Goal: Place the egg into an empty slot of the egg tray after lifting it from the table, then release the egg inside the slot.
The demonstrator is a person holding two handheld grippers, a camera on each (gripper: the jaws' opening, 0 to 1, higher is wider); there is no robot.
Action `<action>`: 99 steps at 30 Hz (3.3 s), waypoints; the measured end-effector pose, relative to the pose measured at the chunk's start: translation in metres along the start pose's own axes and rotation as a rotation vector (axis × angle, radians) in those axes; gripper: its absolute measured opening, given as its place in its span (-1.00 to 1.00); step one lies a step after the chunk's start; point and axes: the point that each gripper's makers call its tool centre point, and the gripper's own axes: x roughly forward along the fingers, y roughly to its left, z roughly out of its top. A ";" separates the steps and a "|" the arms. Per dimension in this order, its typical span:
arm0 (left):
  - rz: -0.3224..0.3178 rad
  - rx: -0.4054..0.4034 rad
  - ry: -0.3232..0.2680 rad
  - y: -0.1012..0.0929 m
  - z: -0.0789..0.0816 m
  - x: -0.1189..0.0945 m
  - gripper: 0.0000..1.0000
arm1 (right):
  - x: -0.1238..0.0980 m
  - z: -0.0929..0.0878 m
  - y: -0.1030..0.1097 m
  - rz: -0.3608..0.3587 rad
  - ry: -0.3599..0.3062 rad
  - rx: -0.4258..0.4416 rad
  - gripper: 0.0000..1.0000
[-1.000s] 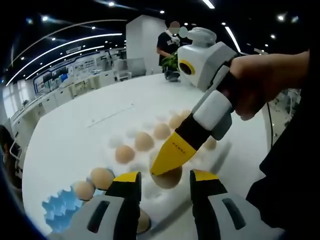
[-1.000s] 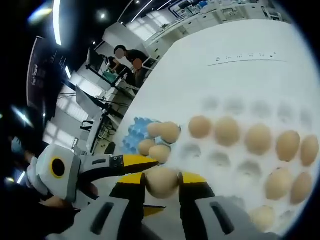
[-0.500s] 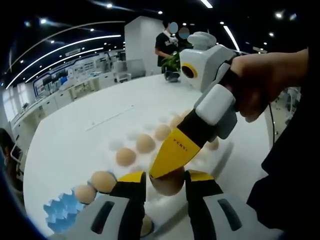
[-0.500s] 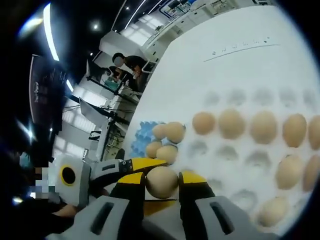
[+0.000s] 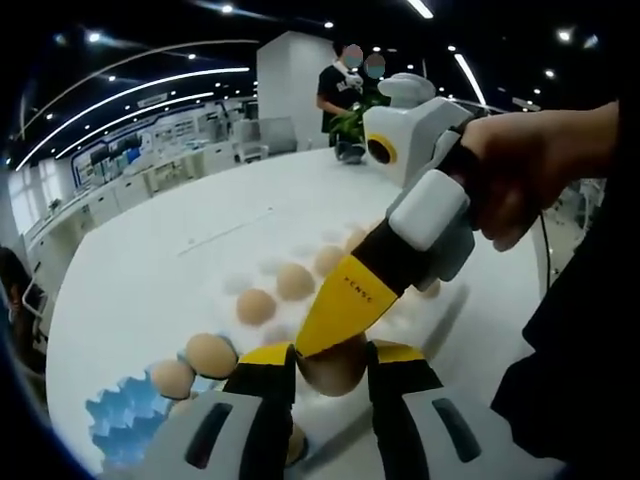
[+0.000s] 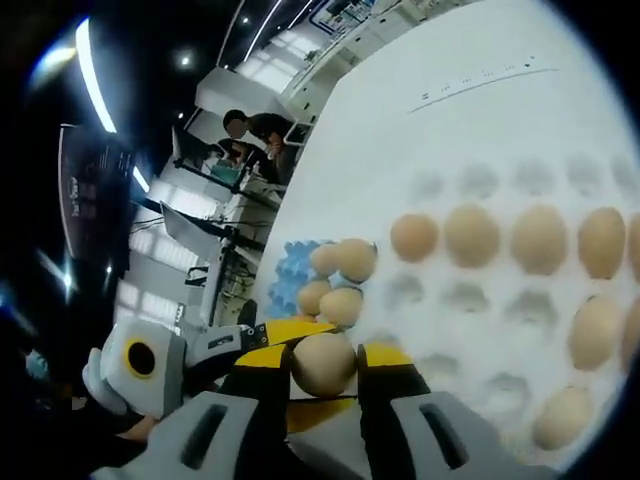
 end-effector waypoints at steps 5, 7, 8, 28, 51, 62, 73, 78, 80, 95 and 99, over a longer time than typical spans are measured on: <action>-0.003 0.006 -0.006 0.000 0.001 0.000 -0.43 | 0.000 0.000 0.000 0.001 0.001 -0.002 -0.45; -0.003 0.009 -0.007 0.001 0.001 0.001 -0.43 | 0.000 0.001 0.000 0.001 -0.004 0.004 -0.45; -0.003 0.009 -0.008 0.001 0.001 0.001 -0.43 | 0.000 0.001 0.000 0.000 -0.004 0.006 -0.45; 0.034 -0.023 0.032 0.016 -0.017 -0.005 -0.44 | -0.016 0.010 -0.028 -0.130 -0.030 -0.107 -0.44; 0.136 -0.096 0.046 0.056 -0.033 -0.030 -0.44 | -0.018 -0.014 -0.072 -0.342 0.177 -0.553 -0.53; 0.207 -0.153 0.057 0.081 -0.050 -0.052 -0.44 | -0.018 -0.015 -0.074 -0.339 0.191 -0.670 -0.57; 0.239 -0.168 0.066 0.095 -0.055 -0.061 -0.44 | -0.018 -0.015 -0.076 -0.353 0.183 -0.687 -0.59; 0.251 -0.176 0.071 0.099 -0.059 -0.064 -0.44 | -0.018 -0.015 -0.076 -0.354 0.162 -0.693 -0.59; 0.254 -0.175 0.073 0.101 -0.061 -0.066 -0.44 | -0.018 -0.015 -0.076 -0.354 0.154 -0.697 -0.59; 0.288 -0.188 0.122 0.113 -0.081 -0.076 -0.44 | -0.017 -0.014 -0.076 -0.342 0.144 -0.672 -0.61; 0.296 -0.175 0.148 0.116 -0.085 -0.079 -0.44 | -0.017 -0.013 -0.077 -0.344 0.144 -0.670 -0.62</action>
